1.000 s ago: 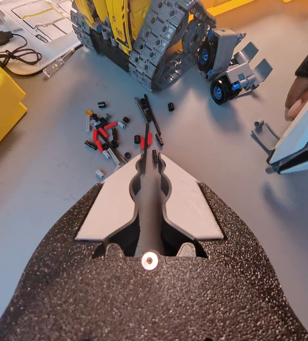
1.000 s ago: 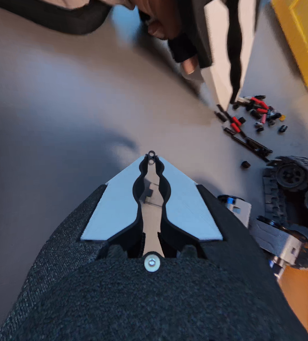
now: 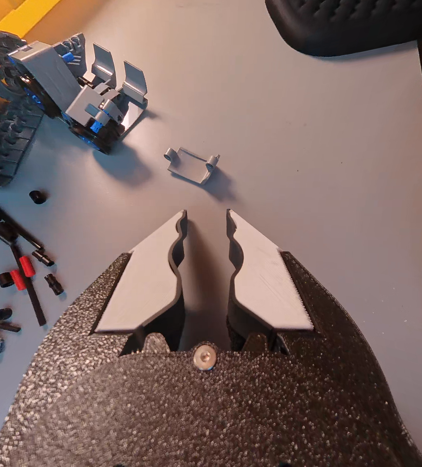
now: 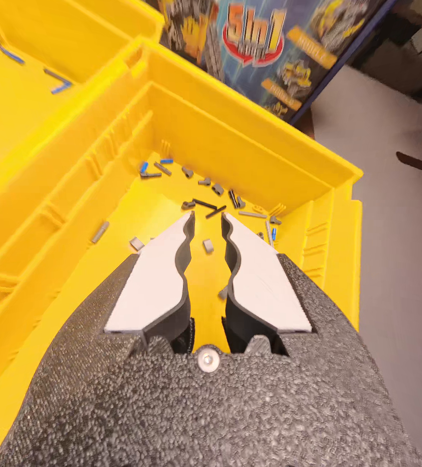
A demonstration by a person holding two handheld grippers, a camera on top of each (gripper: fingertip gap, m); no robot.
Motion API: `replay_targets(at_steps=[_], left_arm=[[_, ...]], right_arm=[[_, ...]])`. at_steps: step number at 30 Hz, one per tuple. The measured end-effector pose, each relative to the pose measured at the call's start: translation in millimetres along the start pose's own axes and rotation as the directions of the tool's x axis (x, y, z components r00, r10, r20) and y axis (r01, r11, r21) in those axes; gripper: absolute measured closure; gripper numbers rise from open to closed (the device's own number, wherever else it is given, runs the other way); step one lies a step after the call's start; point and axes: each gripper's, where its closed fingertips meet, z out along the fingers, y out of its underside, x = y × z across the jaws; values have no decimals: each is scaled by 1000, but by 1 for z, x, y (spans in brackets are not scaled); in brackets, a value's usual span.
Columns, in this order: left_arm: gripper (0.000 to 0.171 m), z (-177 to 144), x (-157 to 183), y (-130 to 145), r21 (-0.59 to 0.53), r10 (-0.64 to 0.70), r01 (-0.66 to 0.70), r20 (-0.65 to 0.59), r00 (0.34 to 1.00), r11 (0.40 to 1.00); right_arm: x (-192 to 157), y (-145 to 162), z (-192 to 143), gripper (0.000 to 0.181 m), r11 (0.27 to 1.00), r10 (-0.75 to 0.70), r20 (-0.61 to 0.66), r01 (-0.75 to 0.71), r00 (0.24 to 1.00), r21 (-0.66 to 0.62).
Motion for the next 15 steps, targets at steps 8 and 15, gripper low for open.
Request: replay_targets(at_steps=[8,15], left_arm=[[143,4,1,-2,-1,33,-33,18,999,999],[147,15,3,-17,24,91,-93,57,994,995]], right_arm=[[-136,-98,-171,160,819,-139,506,-188,851,542],[-333,-13,-269,160,883,-437,852,-44,290,468]])
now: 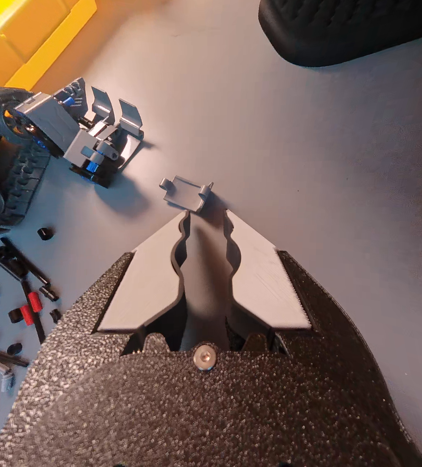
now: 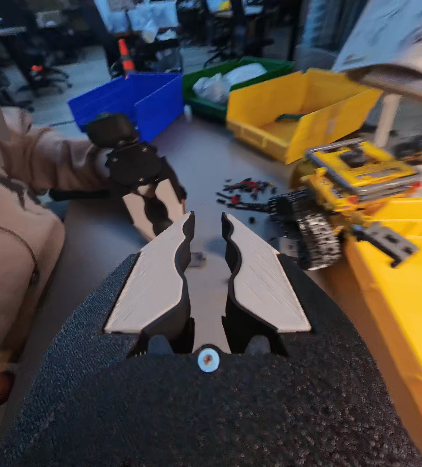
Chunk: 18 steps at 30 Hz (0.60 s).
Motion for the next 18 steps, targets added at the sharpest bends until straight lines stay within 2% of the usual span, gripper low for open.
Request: replay_targets(at_steps=[3,7,9,11,14,16,18], left_arm=[[147,1,-2,-1,3,9,-9,20,1000,1000],[146,-5,-3,-3,32,1,-1,13,1000,999],[145,-11,-6,-5,59,-9,8,16,1000,998],[143,-19,-13,-6,89,-32,29,33,999,996],[140,-32,-16,-17,175,-71,68,9,997,982],[141,-41,-8,-33,269,-51,60,-43,998,961],[145,-49,3,-45,338,6,17,-69,998,941]], right_arm=[[-40,53,46,159,969,-98,129,125,987,-214],[-48,99,78,160,893,-221,135,256,966,-370],[-47,112,81,174,849,-284,143,318,948,-423],[-49,109,81,174,866,-253,149,292,956,-407],[-69,72,76,175,975,13,241,40,971,-217],[-79,51,70,175,986,141,328,-105,934,-127],[-87,39,65,175,976,217,407,-198,887,-90]])
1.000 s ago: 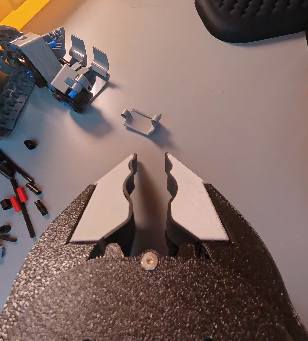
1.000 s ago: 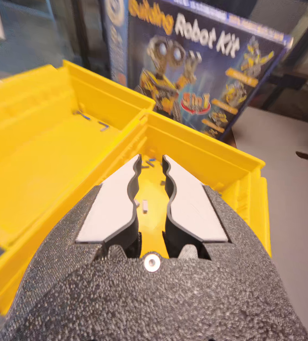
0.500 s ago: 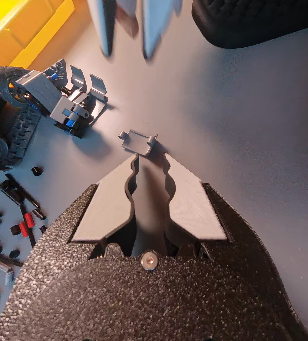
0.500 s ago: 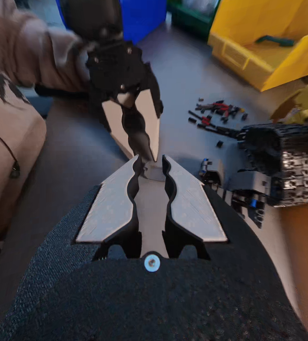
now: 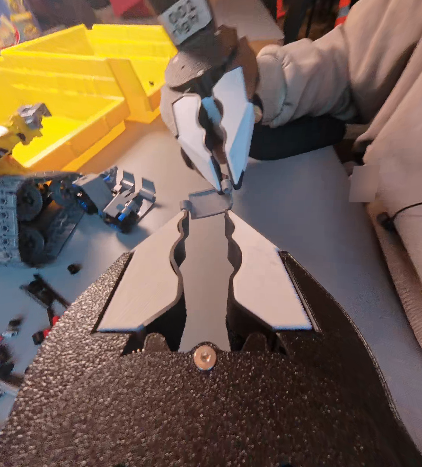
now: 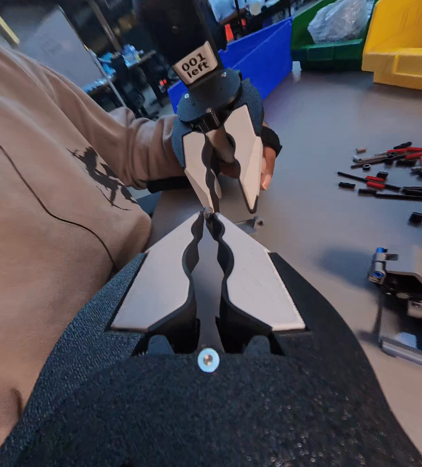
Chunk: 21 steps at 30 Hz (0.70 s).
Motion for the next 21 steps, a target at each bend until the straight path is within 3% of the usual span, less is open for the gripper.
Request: replay_targets(at_steps=[4,9,11,12,16,19,21], left_arm=[[157,-1,22,-15,82,48,-41,-85,995,996],[140,-8,26,-34,185,29,-8,-112,993,983],[148,-6,22,-33,166,45,-32,-74,996,986],[160,-5,24,-31,146,66,-55,-73,995,988],[168,-17,4,-28,15,131,-132,55,990,991],[168,-61,-38,-29,-151,209,-169,312,927,974],[168,-109,-67,-26,-283,245,-111,500,831,953]], right_arm=[[-18,-12,1,175,989,107,164,-122,981,87],[-17,-26,1,175,936,250,267,-303,931,180],[-18,-27,2,175,932,252,274,-309,928,190],[-16,-27,3,175,933,246,253,-300,936,199],[1,-34,-9,165,949,186,115,-209,976,237],[25,-34,-28,152,985,-16,-164,44,986,166],[51,-28,-46,148,981,-161,-379,190,911,38]])
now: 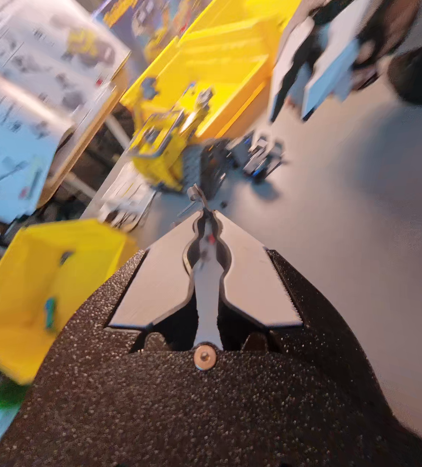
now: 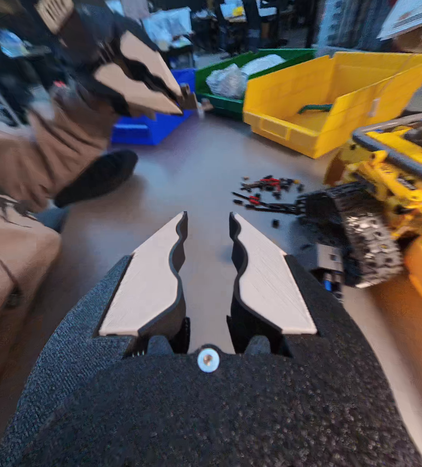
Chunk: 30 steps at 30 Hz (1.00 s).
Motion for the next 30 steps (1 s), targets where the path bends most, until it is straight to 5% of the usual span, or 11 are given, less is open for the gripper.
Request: replay_targets(at_steps=[5,11,15,17,21,24,27,30], left_arm=[[167,-94,-86,87,-405,-26,205,404,914,891],[167,-201,-99,187,-491,-174,582,648,741,648],[165,-225,-82,241,-501,-240,704,702,671,503],[156,-229,-82,250,-496,-215,713,725,654,496],[152,-217,-111,206,-345,-195,649,767,611,678],[151,-177,-125,127,-165,-246,476,685,685,864],[147,-101,-84,41,33,-337,347,332,881,937],[149,-33,-16,-11,132,-316,324,-78,946,937]], right_arm=[[45,33,-13,146,967,-187,-233,138,954,-213],[53,50,-5,146,944,-226,-263,143,938,-299],[52,53,5,144,927,-254,-243,163,936,-339],[53,56,11,140,912,-273,-239,172,932,-372],[59,64,22,136,845,-395,-248,244,885,-476],[66,71,27,148,775,-507,-240,315,828,-548],[60,68,30,150,747,-572,-203,402,795,-529],[36,57,36,151,803,-531,-146,441,834,-402]])
